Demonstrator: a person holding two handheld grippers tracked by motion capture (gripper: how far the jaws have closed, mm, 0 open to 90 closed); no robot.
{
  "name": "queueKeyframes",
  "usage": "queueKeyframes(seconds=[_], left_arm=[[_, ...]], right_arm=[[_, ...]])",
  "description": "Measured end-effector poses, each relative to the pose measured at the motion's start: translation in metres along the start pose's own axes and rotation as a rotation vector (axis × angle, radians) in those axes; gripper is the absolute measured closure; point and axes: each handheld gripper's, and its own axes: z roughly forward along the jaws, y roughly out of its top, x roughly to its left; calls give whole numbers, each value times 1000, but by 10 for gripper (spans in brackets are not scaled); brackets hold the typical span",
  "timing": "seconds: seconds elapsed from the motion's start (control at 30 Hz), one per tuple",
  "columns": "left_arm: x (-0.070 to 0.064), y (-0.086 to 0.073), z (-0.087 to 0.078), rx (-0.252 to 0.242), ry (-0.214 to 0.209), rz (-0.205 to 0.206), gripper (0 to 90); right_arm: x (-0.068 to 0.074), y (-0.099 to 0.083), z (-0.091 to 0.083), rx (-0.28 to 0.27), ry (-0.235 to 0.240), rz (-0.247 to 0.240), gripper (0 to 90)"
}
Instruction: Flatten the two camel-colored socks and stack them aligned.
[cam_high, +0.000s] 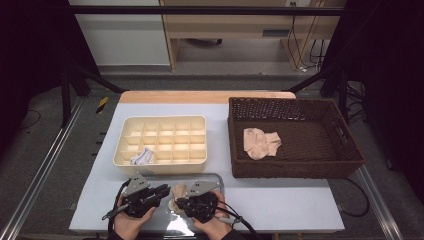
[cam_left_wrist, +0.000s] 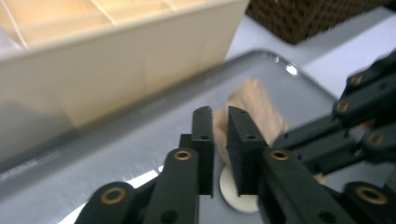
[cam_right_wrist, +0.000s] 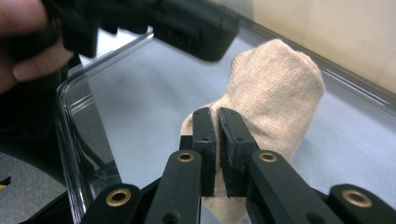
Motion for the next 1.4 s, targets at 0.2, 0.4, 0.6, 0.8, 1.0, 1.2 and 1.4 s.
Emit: queueKeyframes(seconds=[0.2, 0.4, 0.6, 0.8, 1.0, 1.2, 1.4], left_arm=[[-7, 8, 7, -7, -18, 39, 603], [0, -2, 21, 83, -7, 39, 555], [-3, -10, 19, 99, -35, 14, 548], [-12, -13, 19, 90, -15, 24, 548], [-16, -15, 19, 82, 5, 25, 547], [-13, -17, 21, 77, -13, 6, 464], [-14, -20, 25, 86, -52, -9, 403]], right_arm=[[2, 0, 0, 3, 8, -27, 855], [2, -1, -6, 10, 20, -50, 838], [-9, -5, -20, 0, -39, -8, 784], [-20, -8, -35, -45, -84, 53, 785], [-20, -8, -42, -62, -110, 87, 798], [-22, -21, -33, -19, -101, 101, 808], [-21, -25, -32, -21, -105, 101, 815]])
